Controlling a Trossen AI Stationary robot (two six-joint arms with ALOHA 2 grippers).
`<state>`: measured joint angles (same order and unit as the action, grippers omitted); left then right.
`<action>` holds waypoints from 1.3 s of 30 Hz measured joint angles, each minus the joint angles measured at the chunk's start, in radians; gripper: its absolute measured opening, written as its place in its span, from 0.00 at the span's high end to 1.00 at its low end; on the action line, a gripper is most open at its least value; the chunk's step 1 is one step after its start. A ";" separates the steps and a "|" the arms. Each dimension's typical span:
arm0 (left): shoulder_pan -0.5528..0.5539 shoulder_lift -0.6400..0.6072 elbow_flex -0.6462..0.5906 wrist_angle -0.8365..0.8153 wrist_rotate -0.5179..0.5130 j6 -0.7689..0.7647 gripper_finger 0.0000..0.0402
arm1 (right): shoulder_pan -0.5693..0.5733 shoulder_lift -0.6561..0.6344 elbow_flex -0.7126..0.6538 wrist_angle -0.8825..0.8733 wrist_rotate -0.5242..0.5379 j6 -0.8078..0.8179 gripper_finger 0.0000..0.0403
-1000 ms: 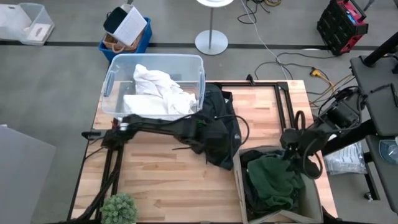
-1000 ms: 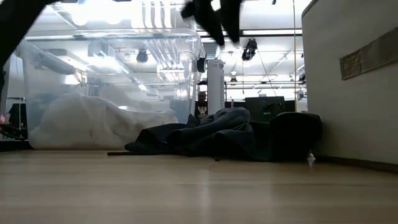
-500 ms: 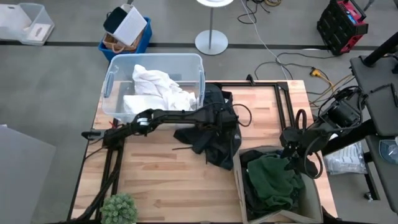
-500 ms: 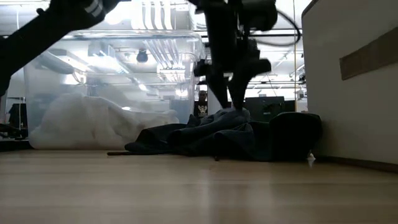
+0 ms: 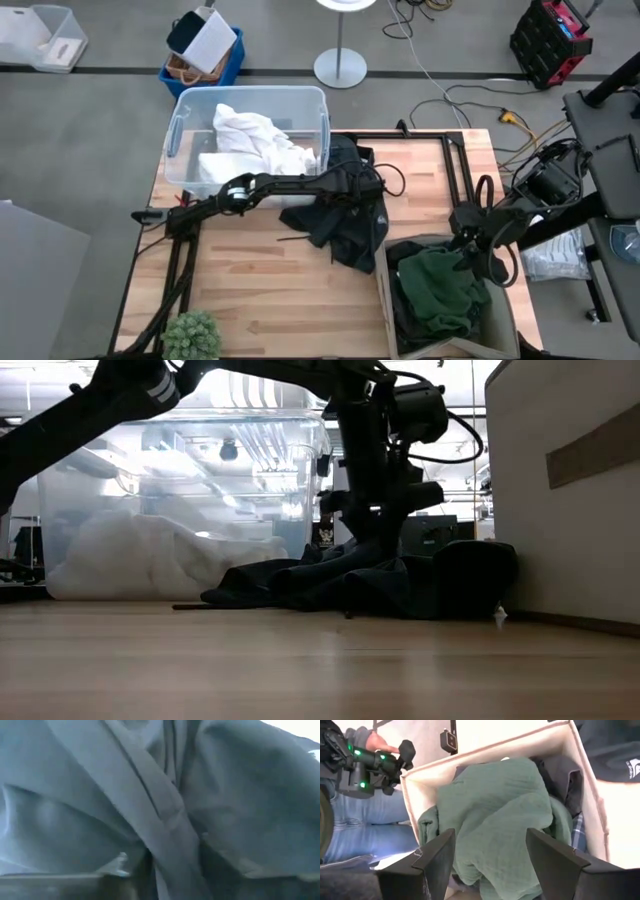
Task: Sort clothes
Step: Put the dark blue shorts into the laundry organizer
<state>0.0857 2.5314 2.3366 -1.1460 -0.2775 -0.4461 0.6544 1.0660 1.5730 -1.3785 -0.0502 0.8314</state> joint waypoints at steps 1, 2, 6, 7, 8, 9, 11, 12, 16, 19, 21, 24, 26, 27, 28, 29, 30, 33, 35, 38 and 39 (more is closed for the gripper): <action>0.000 0.001 -0.001 -0.003 0.000 0.002 0.71 | 0.000 0.000 0.000 0.000 0.002 -0.003 0.42; 0.000 0.001 -0.002 -0.002 0.003 0.010 0.79 | 0.000 0.000 0.000 0.000 0.006 -0.005 0.42; 0.000 -0.010 -0.002 0.007 0.019 0.042 0.97 | 0.000 0.000 0.000 0.000 0.025 -0.005 0.43; -0.002 -0.017 -0.002 0.007 0.023 0.046 0.98 | 0.000 0.000 0.000 0.000 0.025 -0.005 0.43; -0.006 -0.027 -0.002 0.006 0.030 0.047 0.99 | 0.000 0.000 0.000 0.000 0.026 -0.005 0.43; -0.011 -0.039 -0.002 0.002 0.038 0.047 1.00 | 0.000 0.000 0.000 0.000 0.026 -0.005 0.43; -0.024 -0.063 0.004 -0.012 0.051 0.055 1.00 | 0.000 0.000 0.000 0.000 0.026 -0.005 0.43; -0.034 -0.069 0.015 -0.032 0.053 0.056 1.00 | 0.000 0.000 0.000 0.000 0.027 -0.005 0.43; -0.089 -0.213 0.013 -0.048 0.057 0.055 1.00 | 0.000 0.000 0.000 0.002 0.039 -0.019 0.43; -0.135 -0.357 0.016 -0.032 0.001 0.079 1.00 | 0.000 -0.002 0.000 0.005 0.074 -0.041 0.43; -0.164 -0.426 0.018 -0.018 -0.013 0.115 1.00 | 0.000 -0.003 0.000 0.007 0.130 -0.068 0.43; -0.226 -0.502 0.017 0.044 -0.025 0.243 1.00 | 0.000 -0.004 0.000 0.008 0.280 -0.125 0.43; -0.266 -0.558 0.016 0.103 -0.073 0.275 1.00 | 0.000 -0.003 0.001 0.016 0.399 -0.168 0.43; -0.282 -0.589 0.017 0.124 -0.086 0.280 1.00 | -0.001 -0.003 0.002 0.033 0.460 -0.193 0.43; -0.292 -0.619 0.019 0.155 -0.096 0.282 1.00 | -0.001 -0.003 0.002 0.059 0.511 -0.218 0.43; -0.301 -0.644 0.019 0.189 -0.111 0.281 1.00 | -0.002 -0.003 0.002 0.097 0.554 -0.246 0.42; -0.309 -0.660 0.020 0.227 -0.134 0.281 1.00 | -0.005 -0.002 0.002 0.148 0.587 -0.279 0.41; -0.330 -0.679 0.021 0.350 -0.157 0.320 1.00 | -0.031 0.013 0.003 0.366 0.634 -0.407 0.35; -0.347 -0.679 0.017 0.432 -0.150 0.365 1.00 | -0.049 0.031 0.003 0.528 0.637 -0.514 0.30; -0.363 -0.679 0.017 0.562 -0.146 0.407 1.00 | -0.088 0.067 0.005 0.724 0.635 -0.638 0.22; -0.365 -0.678 0.019 0.604 -0.145 0.418 1.00 | -0.106 0.080 0.006 0.773 0.636 -0.665 0.19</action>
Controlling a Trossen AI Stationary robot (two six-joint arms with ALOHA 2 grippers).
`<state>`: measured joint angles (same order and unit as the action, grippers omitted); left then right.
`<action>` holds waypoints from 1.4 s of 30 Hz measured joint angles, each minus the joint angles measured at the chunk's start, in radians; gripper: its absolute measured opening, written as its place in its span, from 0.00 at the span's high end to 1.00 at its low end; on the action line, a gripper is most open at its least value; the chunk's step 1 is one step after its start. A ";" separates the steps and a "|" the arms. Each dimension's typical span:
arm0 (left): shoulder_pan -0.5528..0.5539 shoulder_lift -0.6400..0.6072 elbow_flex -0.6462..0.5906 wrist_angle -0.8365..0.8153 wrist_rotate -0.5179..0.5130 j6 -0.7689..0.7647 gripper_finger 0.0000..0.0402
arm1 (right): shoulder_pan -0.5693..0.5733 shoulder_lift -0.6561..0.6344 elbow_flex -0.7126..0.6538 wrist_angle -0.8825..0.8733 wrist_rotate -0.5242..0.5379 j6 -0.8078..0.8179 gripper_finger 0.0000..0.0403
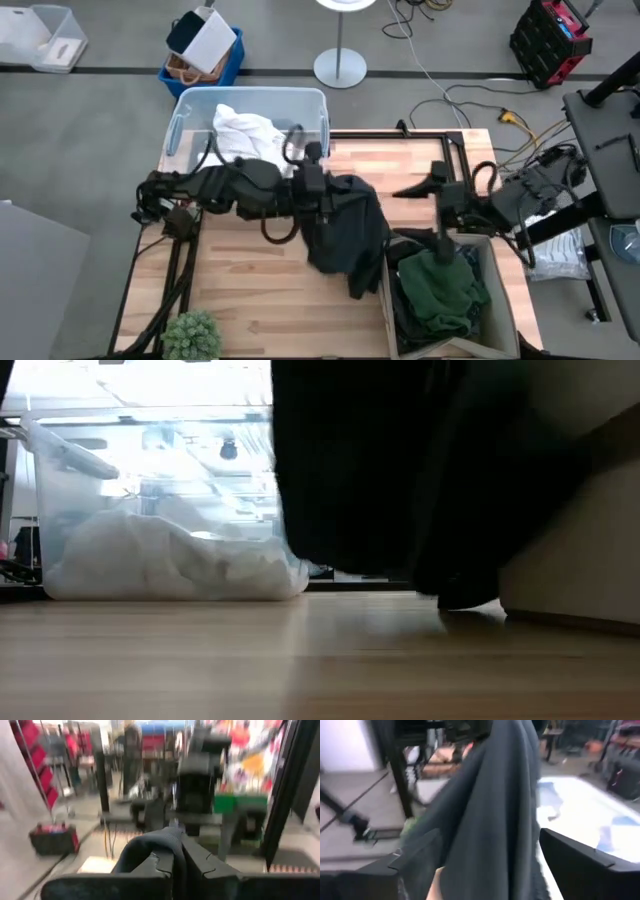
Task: Sort clothes
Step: Put the dark blue shorts into the laundry organizer
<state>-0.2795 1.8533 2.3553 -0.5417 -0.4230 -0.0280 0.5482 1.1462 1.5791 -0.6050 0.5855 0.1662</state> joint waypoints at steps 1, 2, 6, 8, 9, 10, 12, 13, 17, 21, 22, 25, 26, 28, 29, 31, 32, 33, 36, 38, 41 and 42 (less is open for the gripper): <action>-0.005 0.001 0.001 0.037 0.007 0.012 1.00 | -0.020 0.013 0.000 0.038 0.000 -0.015 0.17; -0.010 0.002 0.001 0.065 0.019 0.024 1.00 | -0.042 0.028 0.000 0.062 -0.005 -0.026 0.16; -0.028 0.021 -0.001 0.124 0.033 0.035 1.00 | -0.138 0.099 0.000 0.135 -0.210 -0.002 0.16; -0.031 0.029 -0.001 0.142 0.038 0.035 1.00 | -0.170 0.138 0.000 0.187 -0.278 0.007 0.21; -0.032 0.033 -0.001 0.152 0.037 0.035 1.00 | -0.178 0.153 0.000 0.209 -0.297 0.005 0.26; -0.034 0.035 -0.001 0.156 0.037 0.035 1.00 | -0.182 0.167 0.000 0.235 -0.309 -0.006 0.32; -0.038 0.037 -0.001 0.162 0.031 0.026 1.00 | -0.183 0.176 0.000 0.296 -0.324 -0.039 0.50; -0.040 0.037 -0.001 0.165 0.022 0.015 1.00 | -0.183 0.175 0.010 0.297 -0.327 -0.059 0.61; -0.054 0.017 -0.001 0.150 -0.010 -0.018 0.96 | -0.174 0.147 0.130 0.193 -0.372 -0.102 0.94; -0.063 -0.025 0.002 0.130 -0.032 -0.007 0.90 | -0.166 0.135 0.368 0.034 -0.442 -0.003 0.97; -0.063 -0.032 0.002 0.127 -0.032 -0.007 0.89 | -0.164 0.138 0.427 -0.002 -0.468 0.025 0.97; -0.062 -0.048 0.002 0.121 -0.038 -0.003 0.86 | -0.163 0.151 0.580 -0.082 -0.603 0.119 0.98; -0.062 -0.052 0.002 0.118 -0.039 0.001 0.86 | -0.163 0.156 0.621 -0.093 -0.672 0.156 0.98; -0.062 -0.065 0.001 0.111 -0.040 0.019 0.85 | -0.163 0.166 0.692 -0.102 -0.837 0.248 0.98; -0.062 -0.071 0.001 0.111 -0.040 0.031 0.85 | -0.163 0.169 0.721 -0.104 -0.927 0.305 0.98; -0.062 -0.087 0.001 0.108 -0.040 0.053 0.85 | -0.162 0.169 0.766 -0.134 -1.046 0.388 0.98; -0.062 -0.093 0.001 0.108 -0.041 0.060 0.85 | -0.162 0.164 0.779 -0.165 -1.056 0.418 0.98; -0.062 -0.099 0.001 0.108 -0.041 0.067 0.85 | -0.162 0.156 0.779 -0.202 -1.056 0.444 0.98; -0.061 -0.107 0.001 0.103 -0.046 0.072 0.85 | -0.158 0.134 0.774 -0.367 -1.021 0.483 0.98; -0.061 -0.110 0.001 0.096 -0.076 0.072 0.85 | -0.148 0.128 0.774 -0.561 -0.945 0.453 0.98; -0.061 -0.115 0.001 0.067 -0.131 0.072 0.85 | -0.118 0.143 0.765 -0.956 -0.758 0.426 0.98; -0.061 -0.115 0.001 0.052 -0.145 0.072 0.85 | -0.102 0.154 0.740 -1.011 -0.703 0.454 0.98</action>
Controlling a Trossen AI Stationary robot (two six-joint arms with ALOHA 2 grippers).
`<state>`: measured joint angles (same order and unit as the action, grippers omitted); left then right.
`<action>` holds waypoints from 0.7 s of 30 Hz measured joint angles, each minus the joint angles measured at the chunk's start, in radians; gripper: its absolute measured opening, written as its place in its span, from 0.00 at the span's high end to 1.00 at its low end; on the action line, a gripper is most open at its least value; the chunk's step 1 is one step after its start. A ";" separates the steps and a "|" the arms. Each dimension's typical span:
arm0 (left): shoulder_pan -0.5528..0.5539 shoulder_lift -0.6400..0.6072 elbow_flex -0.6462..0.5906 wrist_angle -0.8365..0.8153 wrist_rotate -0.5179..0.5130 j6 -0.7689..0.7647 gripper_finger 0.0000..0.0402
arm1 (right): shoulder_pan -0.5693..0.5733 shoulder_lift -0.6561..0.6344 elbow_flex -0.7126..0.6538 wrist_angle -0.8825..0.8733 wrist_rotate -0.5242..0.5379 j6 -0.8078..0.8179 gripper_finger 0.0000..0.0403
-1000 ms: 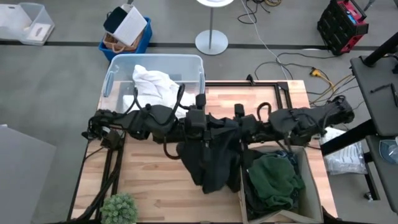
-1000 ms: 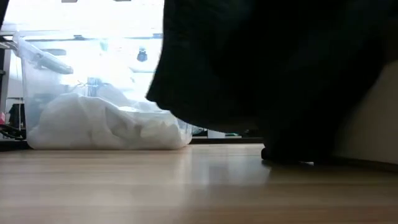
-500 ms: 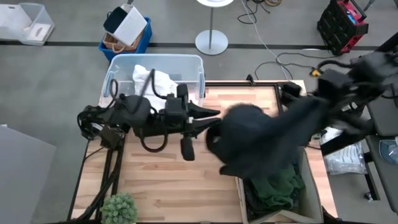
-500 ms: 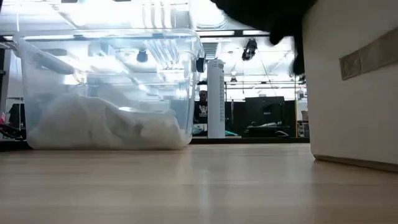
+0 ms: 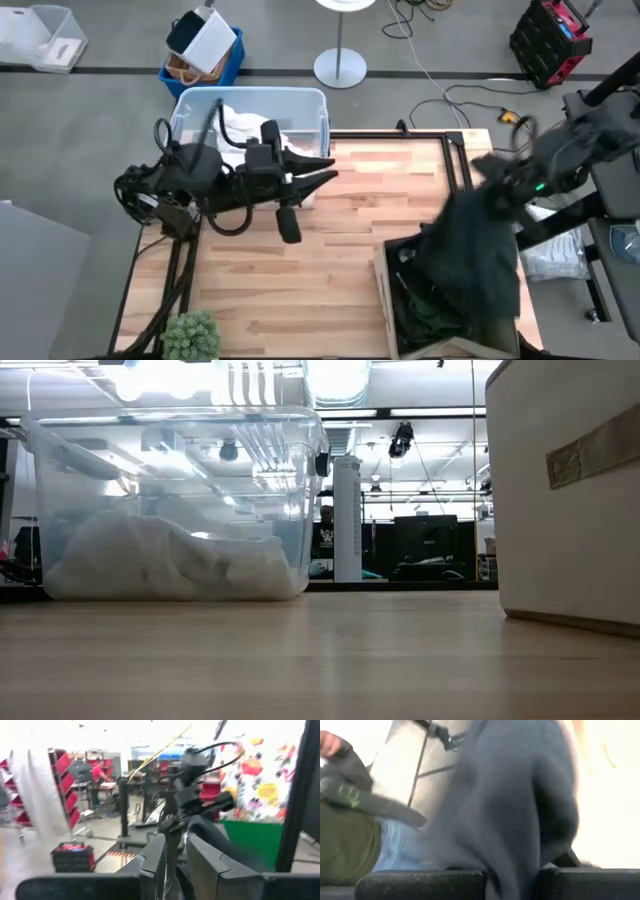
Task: Sort clothes
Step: Put the dark blue shorts into the laundry organizer
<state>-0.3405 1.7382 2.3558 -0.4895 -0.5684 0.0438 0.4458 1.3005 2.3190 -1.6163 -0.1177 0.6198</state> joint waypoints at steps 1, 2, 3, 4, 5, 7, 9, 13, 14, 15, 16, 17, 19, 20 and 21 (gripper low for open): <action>0.000 0.000 0.000 -0.016 -0.014 -0.001 0.85 | 0.018 0.000 -0.059 0.051 0.025 0.008 0.98; 0.000 0.000 -0.001 -0.034 -0.027 -0.003 0.85 | 0.038 -0.032 -0.126 0.118 0.016 -0.001 0.98; 0.000 0.002 -0.002 -0.051 -0.036 -0.007 0.85 | 0.058 -0.047 -0.178 0.190 -0.003 -0.011 0.98; 0.000 0.005 -0.002 -0.062 -0.051 -0.012 0.85 | 0.078 -0.045 -0.228 0.250 -0.010 -0.009 0.98; 0.001 0.007 -0.002 -0.074 -0.072 -0.015 0.85 | 0.091 -0.046 -0.274 0.253 -0.007 0.005 0.98; 0.001 0.010 -0.002 -0.095 -0.116 -0.017 0.85 | 0.104 -0.042 -0.362 0.157 0.020 0.054 0.98; 0.001 0.012 -0.002 -0.110 -0.159 -0.018 0.85 | 0.123 -0.039 -0.458 0.107 0.042 0.119 0.98; 0.005 0.017 -0.002 -0.129 -0.193 -0.018 0.85 | 0.187 -0.033 -0.706 0.096 0.096 0.247 0.98; 0.005 0.020 -0.002 -0.129 -0.193 -0.018 0.85 | 0.203 -0.032 -0.764 0.123 0.094 0.262 0.98; 0.005 0.021 -0.002 -0.130 -0.193 -0.018 0.85 | 0.220 -0.033 -0.822 0.149 0.095 0.279 0.98; 0.005 0.022 -0.002 -0.135 -0.193 -0.019 0.85 | 0.241 -0.036 -0.884 0.194 0.095 0.289 0.98; 0.005 0.022 -0.002 -0.142 -0.193 -0.021 0.85 | 0.259 -0.038 -0.941 0.259 0.095 0.295 0.98; 0.005 0.022 -0.002 -0.162 -0.193 -0.033 0.85 | 0.288 -0.038 -1.060 0.437 0.097 0.297 0.98; 0.005 0.022 -0.003 -0.168 -0.193 -0.038 0.85 | 0.299 -0.036 -1.123 0.530 0.099 0.299 0.98; 0.005 0.022 -0.004 -0.176 -0.193 -0.045 0.85 | 0.305 -0.033 -1.185 0.614 0.104 0.306 0.98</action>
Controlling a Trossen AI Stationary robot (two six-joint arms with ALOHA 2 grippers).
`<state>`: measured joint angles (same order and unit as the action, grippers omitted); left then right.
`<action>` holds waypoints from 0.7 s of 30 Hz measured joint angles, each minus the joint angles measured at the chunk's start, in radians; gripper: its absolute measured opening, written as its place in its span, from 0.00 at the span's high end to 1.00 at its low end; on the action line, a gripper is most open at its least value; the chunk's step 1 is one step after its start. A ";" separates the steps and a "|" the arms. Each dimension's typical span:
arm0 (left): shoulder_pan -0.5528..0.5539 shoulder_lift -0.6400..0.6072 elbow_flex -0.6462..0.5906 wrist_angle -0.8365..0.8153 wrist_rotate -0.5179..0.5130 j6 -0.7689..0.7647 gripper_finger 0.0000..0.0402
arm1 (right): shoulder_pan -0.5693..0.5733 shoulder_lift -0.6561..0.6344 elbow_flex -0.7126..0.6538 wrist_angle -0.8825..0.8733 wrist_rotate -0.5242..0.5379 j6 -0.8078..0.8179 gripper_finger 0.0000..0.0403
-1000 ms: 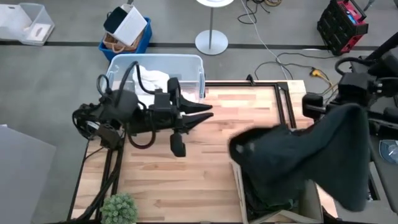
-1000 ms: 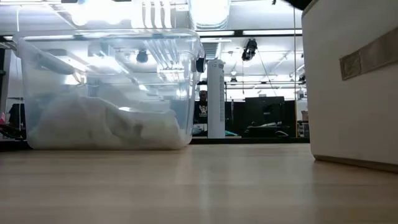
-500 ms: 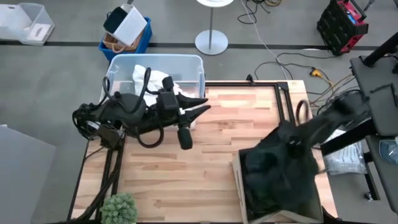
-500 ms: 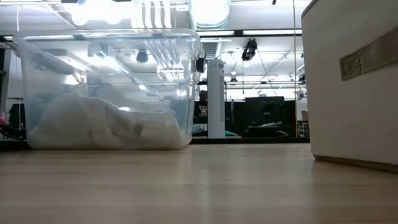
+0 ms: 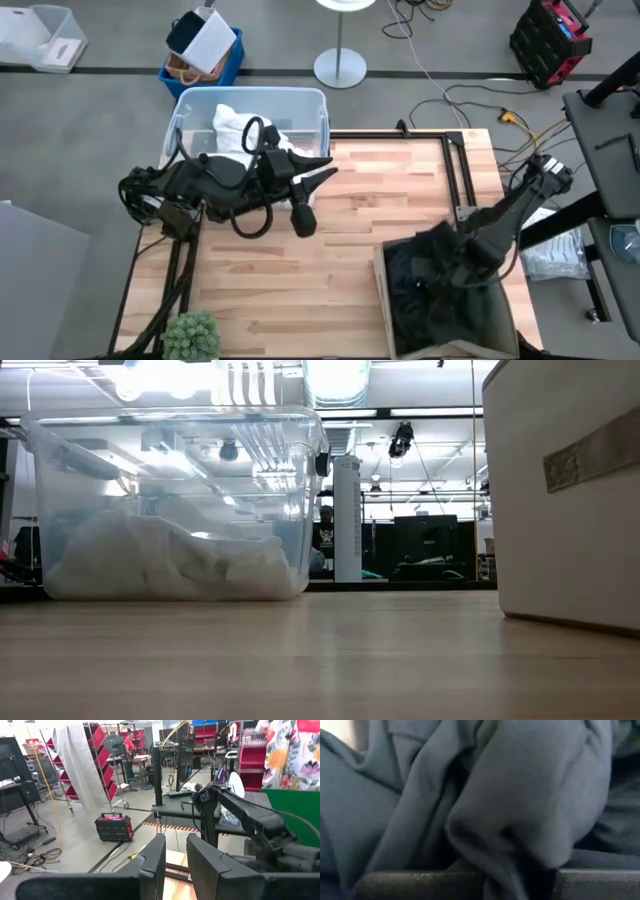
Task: Sort clothes
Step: Put the dark blue shorts into the laundry organizer
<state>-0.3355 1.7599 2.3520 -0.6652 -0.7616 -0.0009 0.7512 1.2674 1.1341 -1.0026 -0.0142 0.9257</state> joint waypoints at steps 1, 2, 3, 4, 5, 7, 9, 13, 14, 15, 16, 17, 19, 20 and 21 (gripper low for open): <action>0.000 0.000 -0.001 -0.009 0.000 -0.004 0.85 | 0.002 0.002 -0.064 0.084 0.001 0.009 0.98; 0.000 0.000 -0.001 -0.013 0.000 -0.008 0.85 | 0.004 0.003 -0.129 0.166 0.003 0.021 0.98; 0.000 0.000 -0.002 -0.013 0.000 -0.009 0.85 | 0.004 0.006 -0.190 0.241 0.002 0.029 0.98; 0.000 0.000 -0.003 -0.014 0.000 -0.010 0.85 | 0.002 0.004 -0.249 0.306 -0.001 0.041 0.98; 0.000 0.000 -0.003 -0.014 0.000 -0.011 0.85 | 0.001 -0.004 -0.304 0.366 -0.005 0.054 0.98; 0.000 0.000 -0.003 -0.020 0.000 -0.012 0.85 | -0.005 -0.004 -0.395 0.487 -0.003 0.078 0.98; 0.000 0.001 -0.005 -0.033 0.000 -0.012 0.85 | -0.008 -0.004 -0.464 0.556 -0.001 0.097 0.98; 0.000 0.006 -0.006 -0.058 0.001 -0.017 0.85 | -0.022 -0.006 -0.485 0.579 0.009 0.107 0.98; 0.000 0.008 -0.006 -0.067 0.000 -0.020 0.85 | -0.030 -0.006 -0.485 0.580 0.009 0.103 0.98; 0.000 0.009 -0.007 -0.081 0.001 -0.020 0.85 | -0.037 -0.007 -0.485 0.580 0.005 0.094 0.98; 0.000 0.010 -0.008 -0.103 0.002 -0.022 0.85 | -0.040 -0.018 -0.489 0.580 0.003 0.082 0.98; 0.000 0.011 -0.009 -0.124 0.008 -0.029 0.85 | -0.040 -0.036 -0.500 0.584 0.002 0.066 0.98; -0.001 0.011 -0.014 -0.163 0.042 -0.051 0.85 | -0.040 -0.078 -0.462 0.524 0.000 0.040 0.97; -0.003 0.011 -0.014 -0.179 0.060 -0.061 0.85 | -0.041 -0.107 -0.433 0.489 0.004 0.039 0.96; -0.005 0.011 -0.014 -0.185 0.084 -0.063 0.85 | -0.043 -0.139 -0.404 0.445 0.007 0.049 0.95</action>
<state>-0.3405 1.7706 2.3379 -0.8505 -0.6774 -0.0635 0.7082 1.1288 0.7302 -0.5571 -0.0075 0.9749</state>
